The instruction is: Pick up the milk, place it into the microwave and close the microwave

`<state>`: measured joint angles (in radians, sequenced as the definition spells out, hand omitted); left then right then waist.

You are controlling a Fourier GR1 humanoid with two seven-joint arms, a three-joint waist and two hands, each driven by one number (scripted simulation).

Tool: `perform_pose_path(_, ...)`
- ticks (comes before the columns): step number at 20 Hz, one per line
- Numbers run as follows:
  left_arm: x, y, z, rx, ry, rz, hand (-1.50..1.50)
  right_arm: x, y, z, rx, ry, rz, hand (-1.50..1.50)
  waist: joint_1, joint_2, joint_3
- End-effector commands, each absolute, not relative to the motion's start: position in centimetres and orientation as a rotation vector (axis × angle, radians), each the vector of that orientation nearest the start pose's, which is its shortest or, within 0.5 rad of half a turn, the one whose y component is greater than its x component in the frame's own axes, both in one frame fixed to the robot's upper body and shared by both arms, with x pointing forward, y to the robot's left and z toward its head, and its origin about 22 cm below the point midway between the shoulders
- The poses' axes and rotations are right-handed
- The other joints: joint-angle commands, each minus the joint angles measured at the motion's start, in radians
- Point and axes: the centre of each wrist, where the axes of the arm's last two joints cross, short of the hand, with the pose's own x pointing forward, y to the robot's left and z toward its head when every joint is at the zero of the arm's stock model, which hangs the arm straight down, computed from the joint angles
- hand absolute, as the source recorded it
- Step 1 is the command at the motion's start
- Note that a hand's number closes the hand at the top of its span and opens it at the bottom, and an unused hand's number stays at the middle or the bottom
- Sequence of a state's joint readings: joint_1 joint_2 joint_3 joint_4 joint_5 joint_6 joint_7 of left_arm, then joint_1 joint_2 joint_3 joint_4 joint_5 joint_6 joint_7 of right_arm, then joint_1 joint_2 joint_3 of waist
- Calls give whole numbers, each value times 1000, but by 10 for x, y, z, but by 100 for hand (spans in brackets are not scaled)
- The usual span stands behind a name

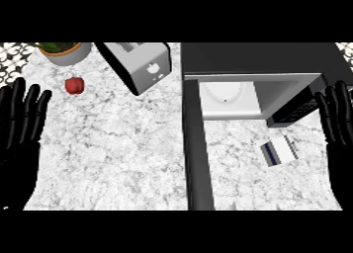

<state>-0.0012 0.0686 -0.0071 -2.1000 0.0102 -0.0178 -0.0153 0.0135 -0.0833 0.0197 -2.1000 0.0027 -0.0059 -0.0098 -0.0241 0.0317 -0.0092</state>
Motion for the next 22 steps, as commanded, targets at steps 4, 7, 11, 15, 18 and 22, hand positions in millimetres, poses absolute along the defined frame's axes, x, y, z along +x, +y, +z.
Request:
perform_pose_path(4,192,231,120,1,-2055,-143,-150,214,-281,128,-193,-2067,114,-150,27,-33,9)
perform_pose_path(7,190,227,108,-194,-1966,34,-150,189,-277,124,-8,-2066,161,-150,14,-37,9)
perform_pose_path(11,159,247,116,-208,-1968,25,-150,154,-294,122,-43,-2034,132,-150,19,-37,9)
perform_pose_path(15,125,262,131,-207,-1968,-2,-150,180,-281,122,-69,-2008,104,-150,34,-34,9)
perform_pose_path(18,101,255,121,-222,-1953,18,-150,178,-304,121,-145,-1979,49,-150,37,-35,9)
perform_pose_path(22,98,269,125,-194,-1953,-3,-150,182,-287,85,-167,-1963,56,-150,33,-34,9)
